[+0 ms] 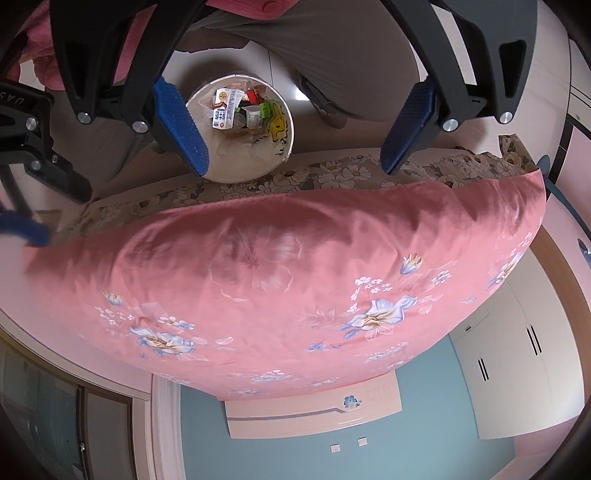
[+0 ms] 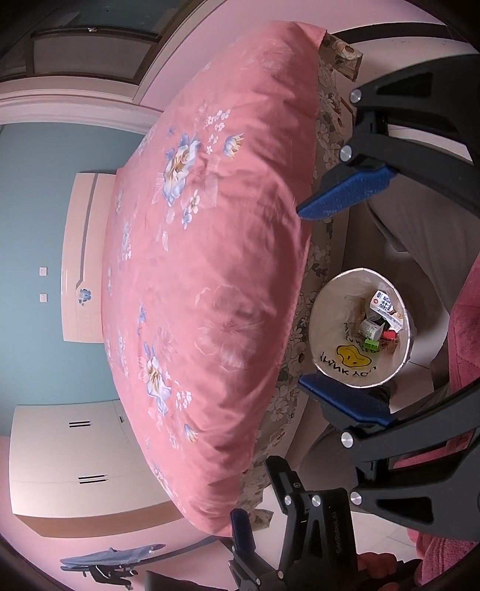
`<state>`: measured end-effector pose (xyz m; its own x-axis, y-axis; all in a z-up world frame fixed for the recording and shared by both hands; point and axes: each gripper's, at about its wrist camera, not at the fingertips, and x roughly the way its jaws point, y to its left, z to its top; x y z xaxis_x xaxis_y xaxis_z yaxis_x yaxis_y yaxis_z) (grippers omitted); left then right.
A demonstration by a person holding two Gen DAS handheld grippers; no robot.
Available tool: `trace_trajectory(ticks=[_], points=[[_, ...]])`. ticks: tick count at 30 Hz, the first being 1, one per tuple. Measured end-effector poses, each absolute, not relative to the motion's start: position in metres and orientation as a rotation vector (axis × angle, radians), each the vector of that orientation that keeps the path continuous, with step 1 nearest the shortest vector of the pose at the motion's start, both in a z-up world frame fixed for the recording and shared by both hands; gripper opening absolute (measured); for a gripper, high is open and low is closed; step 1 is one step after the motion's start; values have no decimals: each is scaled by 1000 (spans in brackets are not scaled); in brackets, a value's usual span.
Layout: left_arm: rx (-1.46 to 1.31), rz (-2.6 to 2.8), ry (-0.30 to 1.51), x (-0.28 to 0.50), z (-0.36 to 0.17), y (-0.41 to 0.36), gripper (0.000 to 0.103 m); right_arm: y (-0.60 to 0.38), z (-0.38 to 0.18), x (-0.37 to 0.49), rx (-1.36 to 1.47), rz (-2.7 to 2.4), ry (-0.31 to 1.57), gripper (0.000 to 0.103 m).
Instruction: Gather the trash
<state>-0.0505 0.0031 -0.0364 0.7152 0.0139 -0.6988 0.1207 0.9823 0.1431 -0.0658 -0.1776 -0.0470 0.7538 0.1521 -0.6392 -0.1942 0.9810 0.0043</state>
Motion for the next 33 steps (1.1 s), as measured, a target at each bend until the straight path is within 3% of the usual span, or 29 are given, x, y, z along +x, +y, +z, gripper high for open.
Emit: trace_trajectory(ticks=[33], points=[[189,-64,775,-53,-37,-2,95,-175,-52,-65,-68,192,710,84]])
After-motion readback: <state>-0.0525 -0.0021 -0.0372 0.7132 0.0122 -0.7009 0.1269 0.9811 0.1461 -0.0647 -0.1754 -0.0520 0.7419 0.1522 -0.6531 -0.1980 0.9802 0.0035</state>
